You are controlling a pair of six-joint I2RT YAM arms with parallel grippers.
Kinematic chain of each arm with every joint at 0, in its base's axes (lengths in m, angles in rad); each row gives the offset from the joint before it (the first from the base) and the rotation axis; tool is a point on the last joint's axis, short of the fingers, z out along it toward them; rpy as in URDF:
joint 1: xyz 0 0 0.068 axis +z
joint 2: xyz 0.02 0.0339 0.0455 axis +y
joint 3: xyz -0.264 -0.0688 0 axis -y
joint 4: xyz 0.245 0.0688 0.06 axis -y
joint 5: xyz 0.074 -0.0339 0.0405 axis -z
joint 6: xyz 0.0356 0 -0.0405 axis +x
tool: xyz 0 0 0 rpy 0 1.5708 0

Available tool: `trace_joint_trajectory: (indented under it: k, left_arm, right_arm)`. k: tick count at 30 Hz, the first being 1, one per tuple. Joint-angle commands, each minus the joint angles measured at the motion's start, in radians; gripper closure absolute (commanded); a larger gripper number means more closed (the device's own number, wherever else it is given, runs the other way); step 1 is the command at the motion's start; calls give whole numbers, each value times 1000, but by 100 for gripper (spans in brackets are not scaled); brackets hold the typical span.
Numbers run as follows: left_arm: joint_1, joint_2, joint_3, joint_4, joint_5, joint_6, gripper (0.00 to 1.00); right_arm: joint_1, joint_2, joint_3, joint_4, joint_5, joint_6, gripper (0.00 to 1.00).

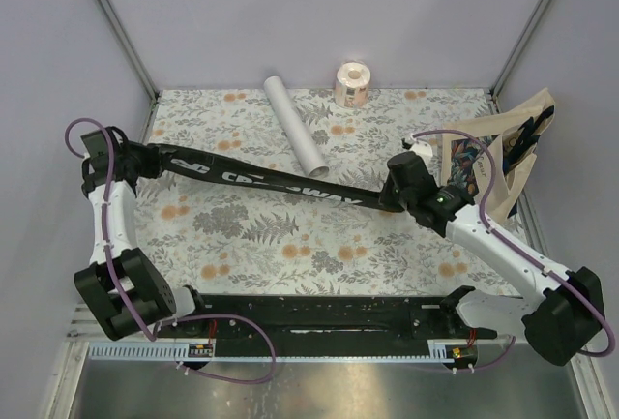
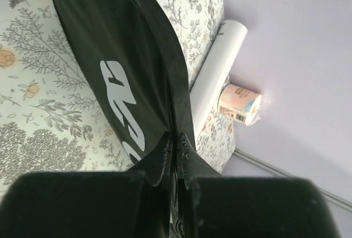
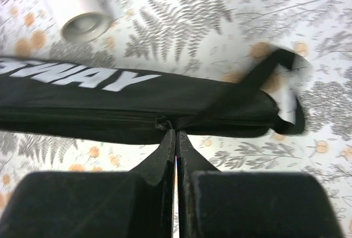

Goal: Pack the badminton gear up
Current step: Zip the racket bag at the center of the board.

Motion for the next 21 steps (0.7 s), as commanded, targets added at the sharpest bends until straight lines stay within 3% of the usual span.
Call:
trace_joint_trajectory:
  k: [1, 9, 12, 15, 21]
  left_arm:
    - [54, 23, 80, -32, -22, 112, 100]
    - [79, 33, 136, -91, -35, 188, 100]
    - [82, 41, 149, -100, -30, 188, 100]
    - [65, 30, 109, -52, -4, 163, 100]
    - [51, 27, 54, -8, 24, 145, 100]
  right_arm:
    - [-127, -55, -50, -64, 160, -17, 100]
    - [-271, -21, -96, -17, 118, -41, 100]
    - [-271, -38, -129, 67, 24, -80, 100]
    - [-263, -53, -160, 244, -241, -119, 100]
    - [-165, -37, -21, 212, -270, -145, 100]
